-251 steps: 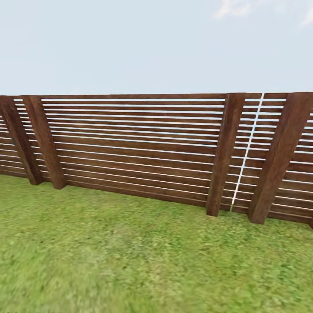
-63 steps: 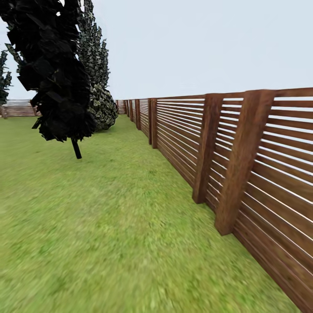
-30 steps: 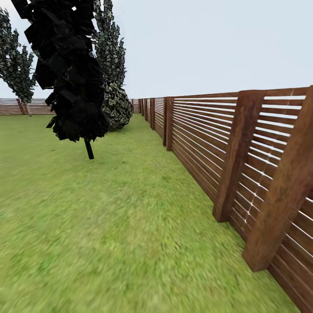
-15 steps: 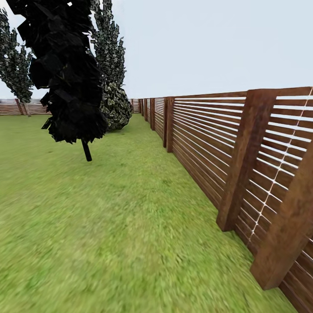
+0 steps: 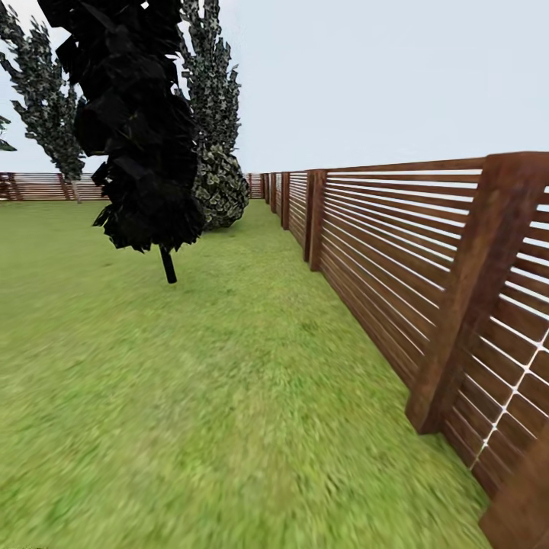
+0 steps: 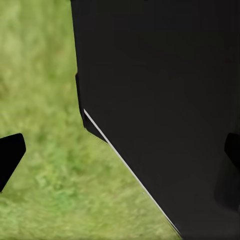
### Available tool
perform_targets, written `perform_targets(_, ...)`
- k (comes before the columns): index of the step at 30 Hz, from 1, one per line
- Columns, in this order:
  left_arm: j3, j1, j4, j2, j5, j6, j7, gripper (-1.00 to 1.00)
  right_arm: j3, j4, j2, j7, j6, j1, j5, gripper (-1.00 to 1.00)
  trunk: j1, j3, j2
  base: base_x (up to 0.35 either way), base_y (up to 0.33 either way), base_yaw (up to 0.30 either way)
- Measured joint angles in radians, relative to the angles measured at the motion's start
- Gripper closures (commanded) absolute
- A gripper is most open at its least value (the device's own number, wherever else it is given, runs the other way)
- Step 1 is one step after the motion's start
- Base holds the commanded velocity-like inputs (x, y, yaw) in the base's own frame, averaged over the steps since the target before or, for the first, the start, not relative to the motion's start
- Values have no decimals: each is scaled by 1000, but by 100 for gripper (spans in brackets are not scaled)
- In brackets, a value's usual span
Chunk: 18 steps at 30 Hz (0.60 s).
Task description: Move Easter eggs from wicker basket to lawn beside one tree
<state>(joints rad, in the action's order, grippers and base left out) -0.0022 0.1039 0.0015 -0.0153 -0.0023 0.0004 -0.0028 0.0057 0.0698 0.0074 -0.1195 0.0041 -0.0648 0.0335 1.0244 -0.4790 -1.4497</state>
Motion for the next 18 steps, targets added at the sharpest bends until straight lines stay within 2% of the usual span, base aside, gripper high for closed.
perform_targets(7, 2, 0, 0, 0, 3, 0, 0, -100, -2, -1, -1, -2, -1, 0, -2, -100, 0, 0, 0, 295, 0, 300)
perform_targets(11, 3, 0, 0, 0, 4, 0, 0, -100, -3, -1, -1, -6, -2, 0, -2, -100, 1, 0, 0, 63, 0, 300)
perform_targets(15, 2, 0, 0, 0, 4, 0, 1, -100, -3, -1, 1, -64, -3, 0, -3, -100, 1, 0, 0, 5, 0, 300)
perform_targets(18, 2, 0, 0, 0, 4, 0, 1, -100, -3, -1, 2, -77, -3, 0, -2, -100, 1, 0, 0, 0, 0, 300)
